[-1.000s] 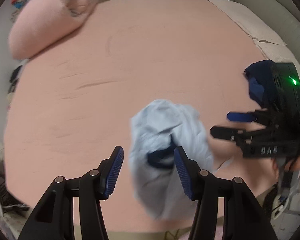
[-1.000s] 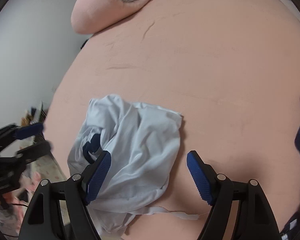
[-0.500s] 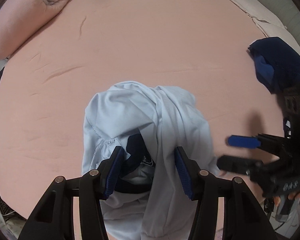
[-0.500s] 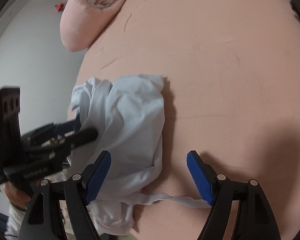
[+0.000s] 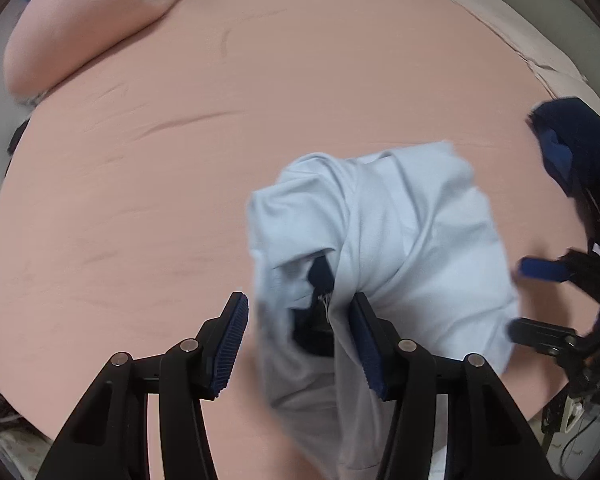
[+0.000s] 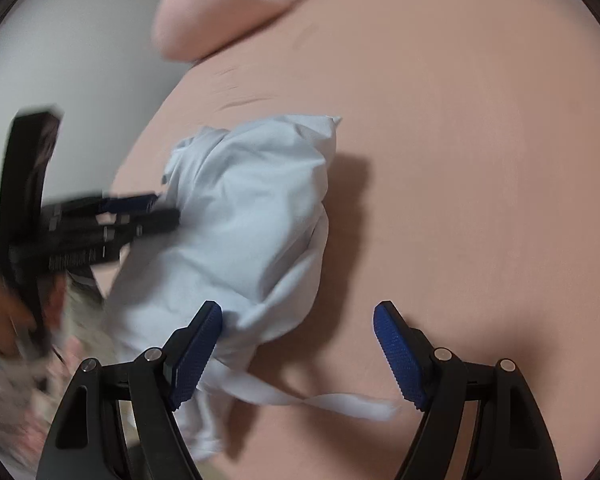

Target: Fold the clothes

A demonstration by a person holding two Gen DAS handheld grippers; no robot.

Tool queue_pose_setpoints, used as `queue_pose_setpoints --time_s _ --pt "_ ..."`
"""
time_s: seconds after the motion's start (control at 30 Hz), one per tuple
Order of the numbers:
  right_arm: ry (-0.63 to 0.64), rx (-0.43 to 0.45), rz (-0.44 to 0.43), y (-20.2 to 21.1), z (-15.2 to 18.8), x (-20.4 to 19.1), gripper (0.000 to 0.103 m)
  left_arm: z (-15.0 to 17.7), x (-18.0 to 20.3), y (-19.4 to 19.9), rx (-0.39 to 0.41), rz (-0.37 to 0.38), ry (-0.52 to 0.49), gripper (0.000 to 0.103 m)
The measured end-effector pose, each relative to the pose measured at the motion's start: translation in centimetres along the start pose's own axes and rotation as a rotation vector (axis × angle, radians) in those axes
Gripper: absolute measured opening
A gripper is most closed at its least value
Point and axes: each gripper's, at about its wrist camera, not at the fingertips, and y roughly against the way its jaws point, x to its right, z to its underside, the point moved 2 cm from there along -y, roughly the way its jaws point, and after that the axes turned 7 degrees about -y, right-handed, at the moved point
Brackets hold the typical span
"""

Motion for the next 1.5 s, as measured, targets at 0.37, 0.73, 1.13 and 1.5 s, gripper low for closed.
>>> queue_pose_setpoints --time_s 0.37,0.73,1.13,1.5 --pt "0.637 0.282 0.426 1.0 2.2 -7.5 0.078 3.6 -3.0 -1.2 -0.035 0.126 0.210 0.049" --pt "0.828 0.319 0.538 1.0 3.4 -7.2 0.078 4.5 6.2 4.8 0.127 -0.036 -0.171 0.050" --pt "1.099 0.358 0.634 -3.3 4.5 -6.1 0.078 5.3 14.2 1.7 0.093 -0.041 -0.570 0.050" --pt "1.162 0.347 0.653 -5.4 3.4 -7.6 0.000 5.9 16.9 0.3 0.123 -0.111 -0.688 0.050"
